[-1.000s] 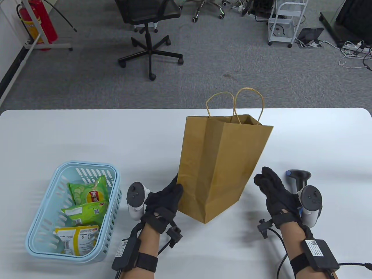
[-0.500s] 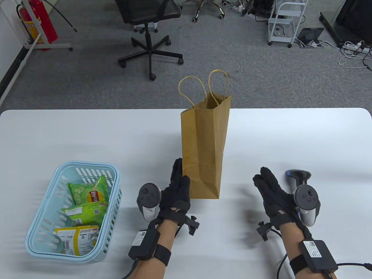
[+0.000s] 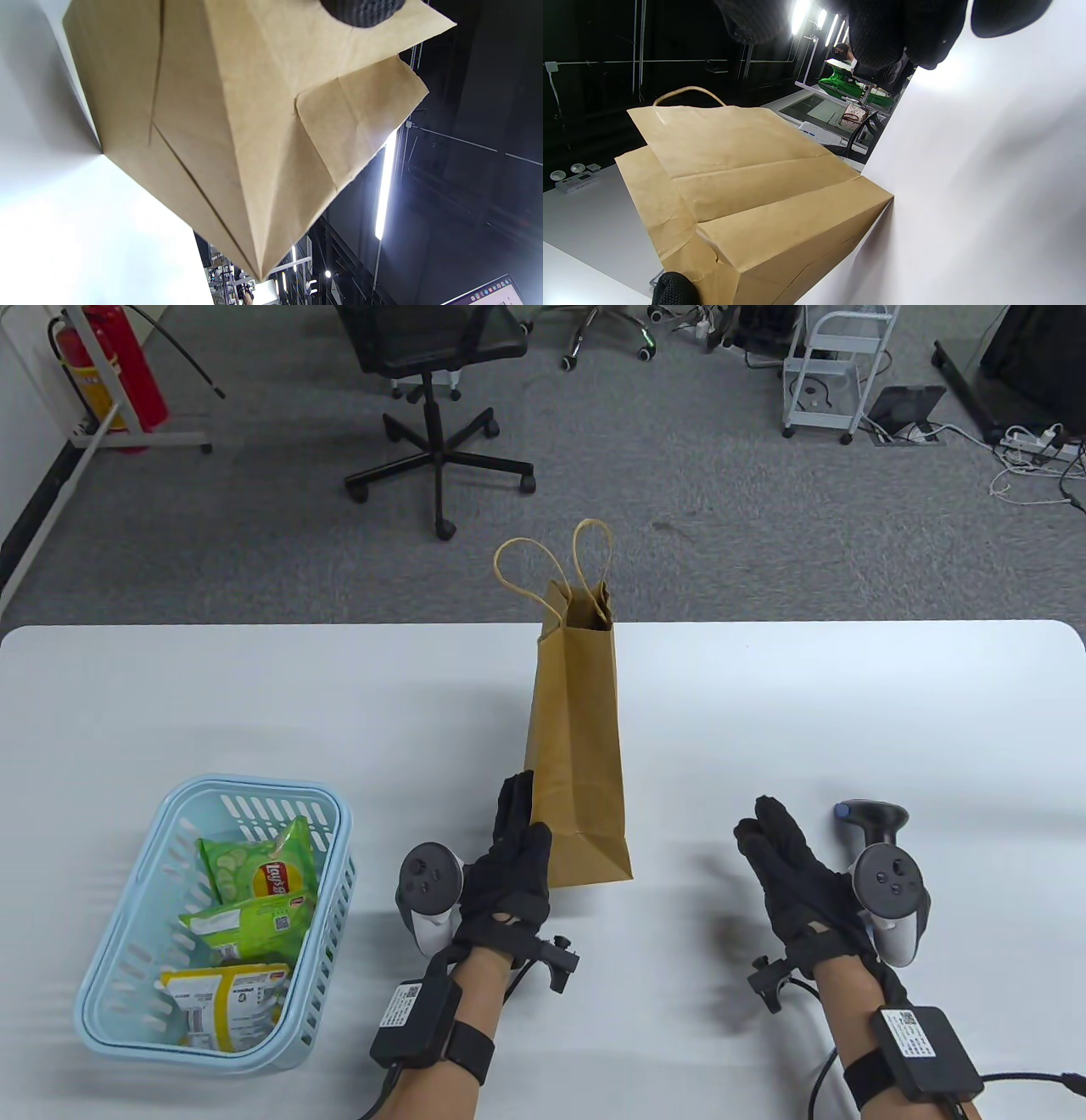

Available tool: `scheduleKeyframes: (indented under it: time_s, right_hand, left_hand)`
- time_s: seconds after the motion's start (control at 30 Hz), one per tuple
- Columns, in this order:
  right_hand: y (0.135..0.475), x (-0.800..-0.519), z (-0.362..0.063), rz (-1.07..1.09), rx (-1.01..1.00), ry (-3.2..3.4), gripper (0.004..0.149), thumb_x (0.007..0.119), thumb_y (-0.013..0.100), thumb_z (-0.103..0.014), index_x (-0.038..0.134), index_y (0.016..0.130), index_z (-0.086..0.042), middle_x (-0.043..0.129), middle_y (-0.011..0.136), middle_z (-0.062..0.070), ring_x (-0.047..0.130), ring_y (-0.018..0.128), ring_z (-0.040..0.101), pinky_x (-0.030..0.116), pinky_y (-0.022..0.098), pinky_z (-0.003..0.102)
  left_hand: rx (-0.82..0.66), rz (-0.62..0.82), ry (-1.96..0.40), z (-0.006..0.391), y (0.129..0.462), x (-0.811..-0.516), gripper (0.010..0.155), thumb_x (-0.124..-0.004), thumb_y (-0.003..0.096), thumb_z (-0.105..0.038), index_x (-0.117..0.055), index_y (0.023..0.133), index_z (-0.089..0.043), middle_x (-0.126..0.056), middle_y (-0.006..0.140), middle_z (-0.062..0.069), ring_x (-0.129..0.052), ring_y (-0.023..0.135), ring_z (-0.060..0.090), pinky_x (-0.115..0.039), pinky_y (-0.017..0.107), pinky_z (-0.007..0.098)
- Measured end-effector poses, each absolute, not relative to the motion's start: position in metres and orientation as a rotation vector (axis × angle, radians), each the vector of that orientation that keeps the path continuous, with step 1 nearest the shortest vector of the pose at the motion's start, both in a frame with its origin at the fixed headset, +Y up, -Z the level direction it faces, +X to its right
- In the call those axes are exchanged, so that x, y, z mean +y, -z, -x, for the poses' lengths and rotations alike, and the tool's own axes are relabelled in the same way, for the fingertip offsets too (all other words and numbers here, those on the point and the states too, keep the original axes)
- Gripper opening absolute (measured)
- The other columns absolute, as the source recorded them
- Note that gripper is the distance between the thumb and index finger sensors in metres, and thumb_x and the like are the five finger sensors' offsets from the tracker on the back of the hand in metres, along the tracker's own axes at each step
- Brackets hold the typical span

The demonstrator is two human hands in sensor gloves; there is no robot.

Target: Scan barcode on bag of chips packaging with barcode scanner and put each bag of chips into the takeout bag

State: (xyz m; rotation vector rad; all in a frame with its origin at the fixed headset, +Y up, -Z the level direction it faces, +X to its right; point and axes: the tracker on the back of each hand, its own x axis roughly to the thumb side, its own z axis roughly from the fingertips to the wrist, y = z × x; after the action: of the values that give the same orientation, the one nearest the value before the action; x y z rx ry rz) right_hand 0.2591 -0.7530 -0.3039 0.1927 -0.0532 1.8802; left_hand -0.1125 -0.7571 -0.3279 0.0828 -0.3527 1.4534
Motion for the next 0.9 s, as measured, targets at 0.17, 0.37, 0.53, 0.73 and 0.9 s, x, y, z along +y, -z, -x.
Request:
scheduleKeyframes:
  time_s: [0.17, 0.37, 0.53, 0.73, 0.9]
  right_hand:
    - [0.304, -0.753, -0.258, -0.2, -0.042, -1.883, 0.073, 0.062, 0.062, -0.033, 0.033, 0.112, 0.012, 0.063, 0.104, 0.039, 0.069, 0.092, 0.066, 0.054, 0.061, 0.081]
    - [0.304, -0.754, -0.256, -0.205, -0.033, -1.89, 0.074, 0.062, 0.062, -0.033, 0.033, 0.112, 0.012, 0.062, 0.104, 0.04, 0.069, 0.092, 0.067, 0.054, 0.061, 0.081]
    - [0.305, -0.756, -0.255, -0.21, -0.01, -1.899, 0.074, 0.062, 0.062, -0.034, 0.033, 0.112, 0.012, 0.062, 0.104, 0.04, 0.069, 0.092, 0.067, 0.054, 0.061, 0.081]
    - [0.304, -0.756, -0.25, -0.224, 0.012, -1.913, 0.074, 0.062, 0.062, -0.034, 0.032, 0.112, 0.012, 0.062, 0.104, 0.04, 0.069, 0.092, 0.067, 0.054, 0.061, 0.081]
    - [0.305, -0.758, -0.248, -0.23, 0.027, -1.929, 0.075, 0.062, 0.062, -0.034, 0.032, 0.112, 0.012, 0.061, 0.104, 0.041, 0.069, 0.092, 0.068, 0.054, 0.061, 0.081]
  left_hand:
    - [-0.368, -0.057, -1.464, 0.11, 0.328, -0.759, 0.065, -0.057, 0.0528, -0.041, -0.038, 0.114, -0.029, -0.02, 0.117, 0.019, -0.022, 0.101, 0.062, -0.035, 0.066, 0.075]
    - [-0.35, 0.023, -1.478, 0.107, 0.325, -0.761, 0.073, -0.063, 0.0542, -0.036, -0.027, 0.115, -0.019, -0.018, 0.116, 0.023, -0.021, 0.099, 0.064, -0.033, 0.064, 0.076]
    - [-0.286, 0.094, -1.464, 0.11, 0.314, -0.76, 0.077, -0.066, 0.0554, -0.029, -0.019, 0.113, -0.011, -0.017, 0.113, 0.029, -0.022, 0.097, 0.067, -0.034, 0.062, 0.077]
    - [-0.265, 0.237, -1.439, 0.108, 0.314, -0.765, 0.08, -0.071, 0.0548, -0.025, -0.019, 0.113, -0.006, -0.017, 0.111, 0.035, -0.022, 0.095, 0.069, -0.034, 0.06, 0.078]
    - [-0.26, 0.427, -1.368, 0.096, 0.313, -0.778, 0.084, -0.072, 0.0551, -0.026, -0.014, 0.112, -0.002, -0.012, 0.11, 0.037, -0.02, 0.094, 0.072, -0.033, 0.061, 0.08]
